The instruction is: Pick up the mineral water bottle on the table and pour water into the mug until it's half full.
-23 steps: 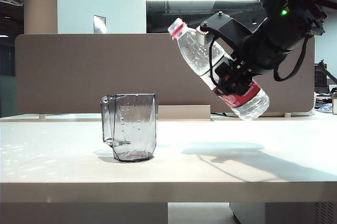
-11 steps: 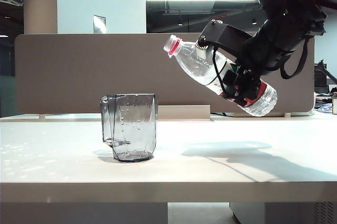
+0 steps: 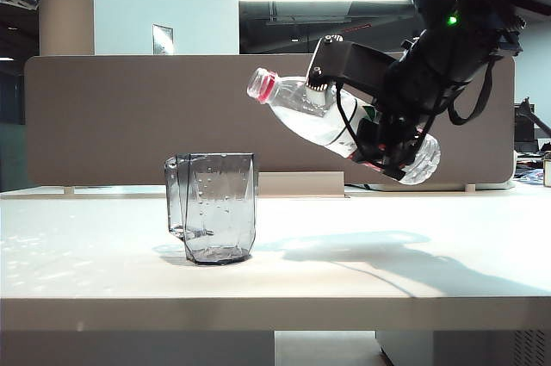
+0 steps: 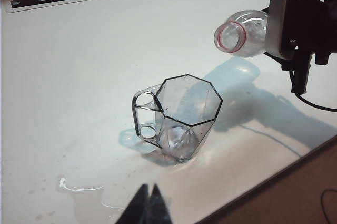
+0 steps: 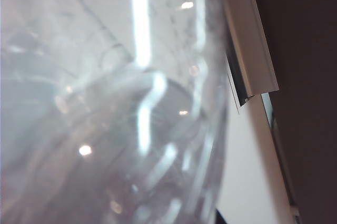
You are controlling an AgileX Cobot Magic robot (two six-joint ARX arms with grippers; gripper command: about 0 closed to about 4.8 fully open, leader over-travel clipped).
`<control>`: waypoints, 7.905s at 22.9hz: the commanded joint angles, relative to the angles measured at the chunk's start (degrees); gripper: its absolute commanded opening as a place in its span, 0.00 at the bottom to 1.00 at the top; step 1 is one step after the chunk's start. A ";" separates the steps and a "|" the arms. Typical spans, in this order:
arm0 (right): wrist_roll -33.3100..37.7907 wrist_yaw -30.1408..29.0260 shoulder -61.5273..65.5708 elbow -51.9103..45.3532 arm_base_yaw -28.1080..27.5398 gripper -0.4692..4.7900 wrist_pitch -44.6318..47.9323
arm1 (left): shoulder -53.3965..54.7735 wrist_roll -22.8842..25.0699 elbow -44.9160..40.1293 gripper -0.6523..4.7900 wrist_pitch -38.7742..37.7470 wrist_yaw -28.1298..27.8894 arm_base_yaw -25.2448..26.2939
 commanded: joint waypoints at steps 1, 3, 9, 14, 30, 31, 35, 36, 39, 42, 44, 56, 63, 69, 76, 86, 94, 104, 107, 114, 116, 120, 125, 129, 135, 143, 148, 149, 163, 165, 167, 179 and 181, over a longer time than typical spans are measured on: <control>-2.95 1.57 -0.66 0.42 0.09 0.47 2.86 | -0.04 0.02 0.20 0.11 0.76 -0.04 0.02; -4.66 2.75 -0.66 0.42 0.09 0.47 2.86 | -0.04 0.02 0.20 0.11 0.76 -0.02 0.02; -8.09 2.80 -0.66 0.59 0.09 0.47 3.52 | -0.04 0.02 0.20 0.11 0.76 -0.04 0.02; -11.15 4.72 -0.66 0.59 0.09 0.47 4.04 | -0.04 0.02 0.20 0.11 0.76 -0.02 0.02; -15.74 6.01 -0.63 0.61 3.65 0.47 11.26 | -0.04 0.02 0.20 0.11 0.74 -0.02 0.02; -15.74 6.08 -0.63 0.61 3.65 0.47 11.28 | -0.04 0.02 0.20 0.11 0.79 -0.02 0.02; -15.76 6.82 -0.63 0.61 3.63 0.47 11.30 | -0.04 0.02 0.20 0.11 0.79 -0.04 0.02; -16.59 7.17 -0.63 0.61 3.63 0.47 11.21 | -0.04 0.02 0.20 0.11 0.74 -0.02 0.02; -17.31 7.50 -0.61 0.66 3.63 0.47 11.28 | -0.04 0.02 0.20 0.11 0.76 -0.04 0.02; -17.88 7.61 -0.59 1.44 3.61 0.47 10.82 | -0.04 0.02 0.20 0.11 0.79 -0.04 0.02; -17.86 7.61 -0.59 2.91 3.56 0.47 10.38 | -0.04 0.02 0.20 0.11 0.76 -0.02 0.02; -17.86 7.65 -0.57 4.85 2.84 0.47 7.50 | -0.04 0.02 0.20 0.11 0.74 -0.04 0.02; -19.85 7.74 -0.57 4.85 2.82 0.47 7.10 | -0.04 0.02 0.20 0.11 0.76 -0.04 0.02; -21.92 9.14 -0.57 4.85 2.78 0.47 6.88 | -0.07 0.02 0.20 0.11 0.76 -0.04 0.02; -23.06 10.51 -0.57 4.87 2.75 0.47 6.93 | -0.07 0.02 0.20 0.11 0.76 -0.02 0.02; -24.30 11.54 -0.57 4.87 1.97 0.47 7.56 | -0.04 0.02 0.20 0.11 0.76 -0.02 0.02; -24.33 11.32 -0.57 4.87 1.97 0.47 8.68 | -0.04 0.02 0.20 0.11 0.74 -0.02 0.02; -27.15 11.50 -0.59 4.87 1.97 0.47 8.70 | -0.04 0.02 0.20 0.11 0.76 -0.02 0.02; -27.15 11.50 -0.57 4.87 1.97 0.47 8.94 | -0.04 0.02 0.20 0.11 0.76 -0.02 0.02; -27.56 11.54 -0.59 4.90 1.97 0.47 12.87 | -0.04 0.02 0.20 0.11 0.74 -0.02 0.02; -27.56 11.52 -0.59 4.90 1.97 0.47 12.94 | -0.04 0.02 0.20 0.11 0.74 -0.04 0.02; -27.56 11.74 -0.59 4.90 1.97 0.47 12.94 | -0.07 0.02 0.20 0.11 0.76 -0.04 0.02; -27.54 11.72 -0.59 4.90 1.97 0.47 12.92 | -0.07 0.02 0.20 0.11 0.76 -0.04 0.02; -27.54 11.76 -0.59 4.90 1.97 0.47 12.92 | -0.07 0.02 0.20 0.11 0.76 -0.04 0.02; -25.09 12.96 -0.59 4.87 2.01 0.47 12.74 | -0.04 0.02 0.20 0.11 0.76 -0.04 0.02; 5.99 7.76 -0.59 4.70 2.49 0.47 8.59 | -0.04 0.02 0.20 0.11 0.76 -0.04 0.02; 29.00 0.96 -0.57 1.55 2.47 0.47 10.99 | -0.04 0.02 0.20 0.11 0.76 -0.04 0.02; 34.49 -0.76 -0.57 -0.79 2.47 0.47 14.45 | -0.04 0.02 0.20 0.11 0.76 -0.04 0.02; 60.46 -1.81 13.03 -16.48 2.51 0.47 51.91 | -0.04 0.02 0.20 0.11 0.76 -0.04 0.02; 60.46 -1.81 14.53 -16.48 2.51 0.47 53.22 | -0.04 0.02 0.20 0.11 0.76 -0.04 0.02; 60.52 -2.05 15.93 -16.50 2.51 0.47 53.51 | -0.04 0.02 0.20 0.11 0.76 -0.04 0.02; 64.70 -3.10 16.55 -16.50 2.51 0.50 54.49 | -0.04 0.02 0.20 0.11 0.76 -0.04 0.02; 64.72 -3.74 16.55 -16.50 2.54 0.52 54.42 | -0.04 0.02 0.20 0.11 0.76 -0.02 0.02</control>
